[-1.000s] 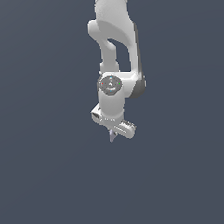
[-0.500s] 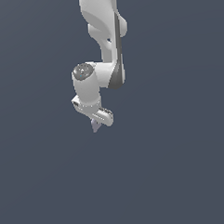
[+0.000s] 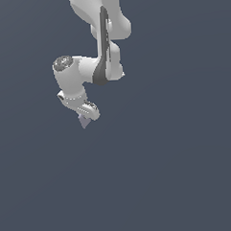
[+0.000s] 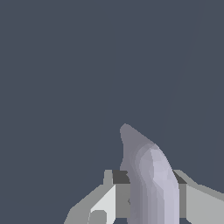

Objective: Pick up the object and move it to a goal position.

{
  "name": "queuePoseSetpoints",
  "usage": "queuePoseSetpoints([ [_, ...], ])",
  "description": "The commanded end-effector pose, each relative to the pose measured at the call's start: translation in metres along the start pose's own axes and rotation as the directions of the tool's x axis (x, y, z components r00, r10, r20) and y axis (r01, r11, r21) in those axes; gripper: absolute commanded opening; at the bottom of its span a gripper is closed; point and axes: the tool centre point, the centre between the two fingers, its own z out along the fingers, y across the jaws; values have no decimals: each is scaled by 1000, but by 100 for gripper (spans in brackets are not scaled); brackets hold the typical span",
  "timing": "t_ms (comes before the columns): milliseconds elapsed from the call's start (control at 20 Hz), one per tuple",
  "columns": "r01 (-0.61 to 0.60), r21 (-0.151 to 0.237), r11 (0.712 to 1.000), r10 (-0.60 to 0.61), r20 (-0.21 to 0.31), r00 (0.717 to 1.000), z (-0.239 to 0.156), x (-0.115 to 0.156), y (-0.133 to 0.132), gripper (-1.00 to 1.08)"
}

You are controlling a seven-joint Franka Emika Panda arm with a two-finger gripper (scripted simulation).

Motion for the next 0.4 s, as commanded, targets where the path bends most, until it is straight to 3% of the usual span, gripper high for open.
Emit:
queuePoseSetpoints([
  [0,2,0,1000,-2,0,1000,-2,0,14,-100],
  [350,2,-1,1000,-2,-1,1000,-4,2,28,-100],
])
